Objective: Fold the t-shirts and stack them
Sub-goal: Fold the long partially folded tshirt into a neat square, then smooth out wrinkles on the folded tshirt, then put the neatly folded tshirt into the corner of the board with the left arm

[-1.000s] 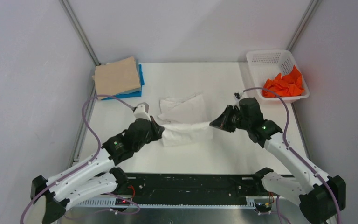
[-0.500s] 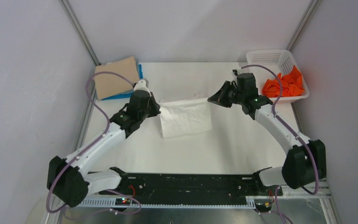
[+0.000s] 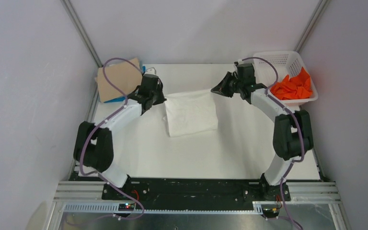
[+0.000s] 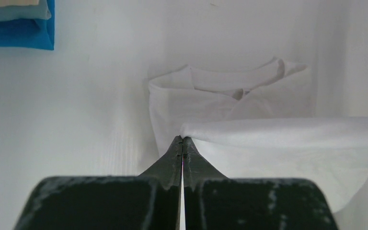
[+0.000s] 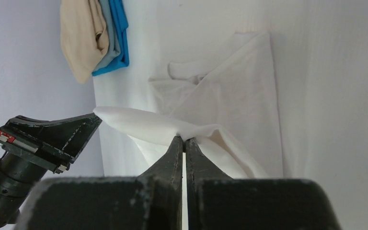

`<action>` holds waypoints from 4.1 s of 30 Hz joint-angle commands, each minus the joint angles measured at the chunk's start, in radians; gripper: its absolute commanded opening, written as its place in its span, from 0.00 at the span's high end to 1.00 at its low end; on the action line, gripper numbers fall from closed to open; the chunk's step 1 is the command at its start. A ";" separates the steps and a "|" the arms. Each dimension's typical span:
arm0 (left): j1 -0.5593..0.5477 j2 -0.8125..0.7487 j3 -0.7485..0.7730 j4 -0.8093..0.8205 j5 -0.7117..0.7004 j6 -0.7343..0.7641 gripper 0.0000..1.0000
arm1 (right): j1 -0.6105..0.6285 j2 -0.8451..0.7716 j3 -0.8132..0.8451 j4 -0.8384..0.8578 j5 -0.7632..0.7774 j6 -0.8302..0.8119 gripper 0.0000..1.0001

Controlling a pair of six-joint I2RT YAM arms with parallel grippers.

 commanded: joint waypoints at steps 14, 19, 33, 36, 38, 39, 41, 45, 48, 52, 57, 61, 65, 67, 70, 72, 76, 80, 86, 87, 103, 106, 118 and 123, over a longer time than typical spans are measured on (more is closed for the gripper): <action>0.106 0.427 0.293 0.042 -0.017 0.007 1.00 | -0.033 0.533 0.458 0.072 -0.007 0.037 1.00; 0.157 0.531 0.362 0.008 0.087 -0.051 0.97 | -0.038 0.659 0.586 0.038 -0.011 0.049 0.82; 0.129 0.215 0.294 -0.029 0.136 -0.055 0.00 | 0.001 0.292 0.341 -0.007 -0.103 -0.017 0.01; 0.094 0.128 0.200 -0.027 0.200 -0.083 0.00 | 0.025 0.178 0.129 0.174 -0.235 0.069 0.01; 0.061 0.115 0.152 -0.020 0.257 -0.102 0.00 | 0.052 0.171 0.075 0.201 -0.279 0.075 0.01; 0.050 0.115 0.130 -0.008 0.297 -0.109 0.00 | 0.064 0.174 0.067 0.195 -0.282 0.070 0.00; 0.023 0.123 0.091 0.034 0.371 -0.154 0.00 | 0.095 0.196 0.064 0.197 -0.283 0.069 0.01; -0.006 0.131 -0.041 0.203 0.444 -0.226 0.00 | 0.095 0.263 0.016 0.303 -0.299 0.161 0.01; -0.012 0.162 -0.133 0.329 0.511 -0.259 0.00 | 0.081 0.312 -0.025 0.344 -0.293 0.187 0.01; -0.026 0.203 -0.215 0.398 0.531 -0.251 0.00 | 0.053 0.351 -0.066 0.361 -0.292 0.187 0.01; 0.008 0.194 -0.338 0.399 0.465 -0.228 0.00 | 0.014 0.354 -0.142 0.368 -0.289 0.164 0.01; 0.011 0.167 -0.409 0.399 0.454 -0.220 0.00 | 0.014 0.331 -0.231 0.370 -0.290 0.140 0.01; 0.000 0.071 -0.507 0.399 0.417 -0.226 0.00 | 0.033 0.257 -0.360 0.393 -0.263 0.127 0.01; -0.004 -0.005 -0.601 0.398 0.394 -0.227 0.00 | 0.036 0.211 -0.426 0.412 -0.247 0.128 0.01; -0.030 -0.130 -0.674 0.398 0.380 -0.233 0.00 | 0.057 0.129 -0.489 0.420 -0.215 0.117 0.01; -0.046 -0.195 -0.695 0.395 0.392 -0.231 0.00 | 0.077 0.073 -0.499 0.383 -0.193 0.092 0.01; -0.057 -0.331 -0.658 0.371 0.408 -0.213 0.00 | 0.078 -0.086 -0.475 0.311 -0.185 0.038 0.01; -0.057 -0.373 -0.527 0.175 0.220 -0.163 0.00 | 0.065 -0.298 -0.453 0.132 -0.091 -0.045 0.01; -0.037 -0.181 -0.341 0.051 0.064 -0.117 0.00 | 0.028 -0.505 -0.469 -0.102 0.138 -0.115 0.01; -0.030 -0.119 -0.299 0.046 0.066 -0.110 0.00 | 0.022 -0.545 -0.476 -0.116 0.168 -0.124 0.01; -0.079 0.269 -0.060 0.016 0.176 -0.103 0.16 | -0.022 -0.770 -0.542 -0.223 0.291 -0.170 0.01; -0.103 0.302 -0.035 0.014 0.172 -0.108 0.33 | -0.034 -0.771 -0.548 -0.223 0.287 -0.172 0.01; -0.140 0.304 0.049 -0.067 -0.062 0.001 1.00 | -0.087 -0.780 -0.580 -0.201 0.275 -0.194 0.01; -0.137 0.279 0.119 -0.072 -0.341 0.216 1.00 | -0.099 -0.803 -0.602 -0.171 0.259 -0.200 0.01</action>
